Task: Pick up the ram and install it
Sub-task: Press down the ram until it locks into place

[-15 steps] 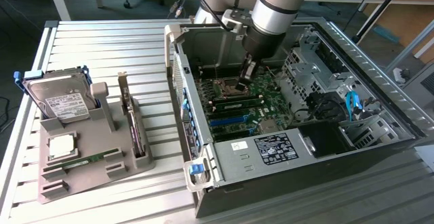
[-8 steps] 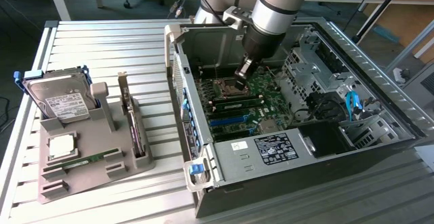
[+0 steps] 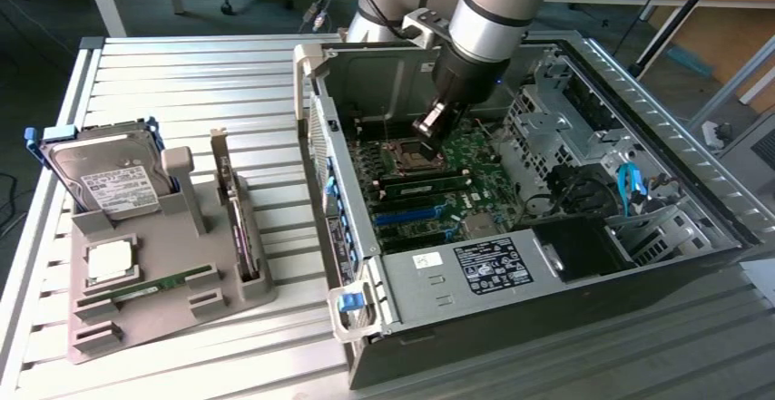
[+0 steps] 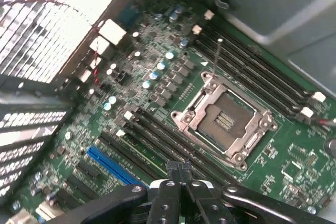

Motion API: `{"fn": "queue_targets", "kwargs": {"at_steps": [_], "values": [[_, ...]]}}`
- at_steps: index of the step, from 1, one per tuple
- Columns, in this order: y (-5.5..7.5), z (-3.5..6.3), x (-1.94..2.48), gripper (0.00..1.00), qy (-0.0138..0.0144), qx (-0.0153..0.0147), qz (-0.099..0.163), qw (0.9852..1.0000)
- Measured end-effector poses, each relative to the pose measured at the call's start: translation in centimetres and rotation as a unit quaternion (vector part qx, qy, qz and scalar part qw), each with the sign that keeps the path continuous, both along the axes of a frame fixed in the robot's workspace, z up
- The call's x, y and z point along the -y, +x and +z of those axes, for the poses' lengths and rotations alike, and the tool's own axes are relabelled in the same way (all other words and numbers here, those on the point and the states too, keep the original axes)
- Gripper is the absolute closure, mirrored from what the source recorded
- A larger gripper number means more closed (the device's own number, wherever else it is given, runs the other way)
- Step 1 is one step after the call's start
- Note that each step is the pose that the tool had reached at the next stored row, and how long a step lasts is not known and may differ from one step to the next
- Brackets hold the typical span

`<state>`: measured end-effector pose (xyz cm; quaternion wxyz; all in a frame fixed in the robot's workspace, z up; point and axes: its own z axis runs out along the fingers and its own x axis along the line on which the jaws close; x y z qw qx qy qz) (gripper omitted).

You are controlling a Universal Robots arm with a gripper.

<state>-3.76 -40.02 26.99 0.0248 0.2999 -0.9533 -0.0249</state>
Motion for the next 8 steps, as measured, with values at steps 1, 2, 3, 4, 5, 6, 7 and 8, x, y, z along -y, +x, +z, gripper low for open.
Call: {"fn": "queue_targets", "kwargs": {"at_steps": [1,2,3,4,5,6,7,8], "values": [[0.0,0.0,0.0,0.89,0.0,0.0,-0.009,1.0],[0.0,0.0,0.0,0.89,0.0,0.0,-0.017,0.9999],[0.0,0.0,0.0,0.89,0.0,0.0,-0.025,0.9997],[0.0,0.0,0.0,0.89,0.0,0.0,-0.036,0.9993],[0.0,0.0,0.0,0.89,0.0,0.0,-0.043,0.9991],[0.0,0.0,0.0,0.89,0.0,0.0,-0.053,0.9986],[0.0,0.0,0.0,0.89,0.0,0.0,-0.061,0.9981],[0.0,0.0,0.0,0.89,0.0,0.0,-0.075,0.9972]]}}
